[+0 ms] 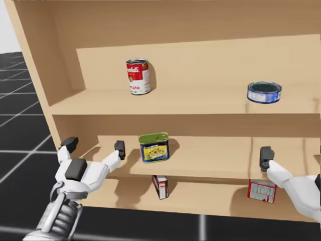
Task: Look through the shelves, find the meat can, and take it.
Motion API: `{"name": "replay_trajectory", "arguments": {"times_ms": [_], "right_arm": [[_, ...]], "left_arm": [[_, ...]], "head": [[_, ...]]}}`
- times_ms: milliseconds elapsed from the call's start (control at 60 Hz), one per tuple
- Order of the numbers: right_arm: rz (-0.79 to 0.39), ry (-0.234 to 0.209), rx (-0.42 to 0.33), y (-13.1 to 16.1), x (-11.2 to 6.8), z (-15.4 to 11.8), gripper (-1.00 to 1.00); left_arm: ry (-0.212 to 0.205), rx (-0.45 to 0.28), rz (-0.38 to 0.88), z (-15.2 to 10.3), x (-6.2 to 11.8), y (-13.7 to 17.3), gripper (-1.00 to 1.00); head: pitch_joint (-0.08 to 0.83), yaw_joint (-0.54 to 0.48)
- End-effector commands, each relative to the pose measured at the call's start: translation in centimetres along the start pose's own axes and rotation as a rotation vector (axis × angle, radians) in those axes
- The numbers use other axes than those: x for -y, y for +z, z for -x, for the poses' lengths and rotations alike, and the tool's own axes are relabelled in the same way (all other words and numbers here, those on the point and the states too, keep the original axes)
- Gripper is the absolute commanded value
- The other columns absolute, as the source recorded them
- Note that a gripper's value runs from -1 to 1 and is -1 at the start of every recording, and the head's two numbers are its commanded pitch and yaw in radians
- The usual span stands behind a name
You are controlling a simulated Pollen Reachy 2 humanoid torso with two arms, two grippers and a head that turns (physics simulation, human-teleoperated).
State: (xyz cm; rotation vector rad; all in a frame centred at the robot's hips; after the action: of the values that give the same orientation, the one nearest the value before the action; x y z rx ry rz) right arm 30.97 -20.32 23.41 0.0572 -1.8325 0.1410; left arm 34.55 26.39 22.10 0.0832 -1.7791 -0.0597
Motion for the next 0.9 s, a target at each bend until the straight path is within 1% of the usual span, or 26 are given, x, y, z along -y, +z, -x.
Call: {"name": "replay_trajectory", "arguments": {"times_ms": [17, 183, 317, 383, 417, 483, 533, 617, 667, 700, 733, 767, 833, 867, 900], "right_arm": [[0.000, -0.011, -0.007, 0.0, -0.3, 0.1, -1.00], [0.001, -0.009, -0.010, 0.0, -0.3, 0.1, -1.00], [0.005, -0.007, -0.012, -0.1, -0.3, 0.1, -1.00], [0.009, -0.008, -0.015, -0.2, -0.3, 0.2, -1.00], [0.011, -0.007, -0.017, -0.2, -0.3, 0.2, -1.00], [0.014, -0.007, -0.019, -0.3, -0.3, 0.3, -1.00], [0.016, -0.007, -0.018, -0.3, -0.3, 0.3, -1.00], [0.016, -0.003, -0.018, -0.3, -0.3, 0.4, -1.00], [0.018, 0.001, -0.017, -0.3, -0.3, 0.4, -1.00], [0.019, 0.003, -0.016, -0.3, -0.3, 0.4, -1.00], [0.020, 0.004, -0.016, -0.3, -0.3, 0.4, -1.00], [0.022, 0.005, -0.014, -0.3, -0.2, 0.4, -1.00], [0.024, 0.007, -0.013, -0.4, -0.2, 0.4, -1.00], [0.024, 0.007, -0.013, -0.4, -0.2, 0.4, -1.00], [0.024, 0.008, -0.013, -0.4, -0.2, 0.4, -1.00]], "left_arm": [[0.002, 0.000, 0.006, 0.0, 0.1, 0.0, -1.00], [0.014, 0.009, 0.033, -0.4, 0.6, 0.4, -1.00], [0.048, 0.033, 0.088, -1.8, 1.4, 1.5, -1.00], [0.088, 0.003, 0.152, -2.8, 2.0, 2.3, -1.00], [0.088, -0.018, 0.189, -3.3, 2.3, 2.7, -1.00], [0.112, -0.069, 0.270, -4.4, 3.1, 3.6, -1.00], [0.115, -0.087, 0.296, -4.9, 3.4, 3.9, -1.00], [0.158, -0.129, 0.349, -5.4, 4.2, 4.0, -1.00], [0.184, -0.154, 0.380, -5.3, 4.7, 3.7, -1.00], [0.179, -0.167, 0.394, -5.1, 5.1, 3.4, -1.00], [0.158, -0.171, 0.408, -4.9, 5.3, 3.0, -1.00], [0.147, -0.172, 0.409, -4.6, 5.5, 2.5, -1.00], [0.177, -0.199, 0.435, -4.2, 5.5, 1.2, -1.00], [0.176, -0.202, 0.430, -4.0, 5.4, 0.8, -1.00], [0.172, -0.214, 0.422, -3.4, 5.3, -0.4, -1.00]], "head": [[0.367, 0.22], [0.406, 0.22], [0.416, 0.23], [0.410, 0.23], [0.409, 0.23], [0.409, 0.24], [0.408, 0.24], [0.408, 0.24], [0.405, 0.25], [0.403, 0.25], [0.402, 0.25], [0.403, 0.25], [0.405, 0.25], [0.406, 0.25], [0.409, 0.25]]}}
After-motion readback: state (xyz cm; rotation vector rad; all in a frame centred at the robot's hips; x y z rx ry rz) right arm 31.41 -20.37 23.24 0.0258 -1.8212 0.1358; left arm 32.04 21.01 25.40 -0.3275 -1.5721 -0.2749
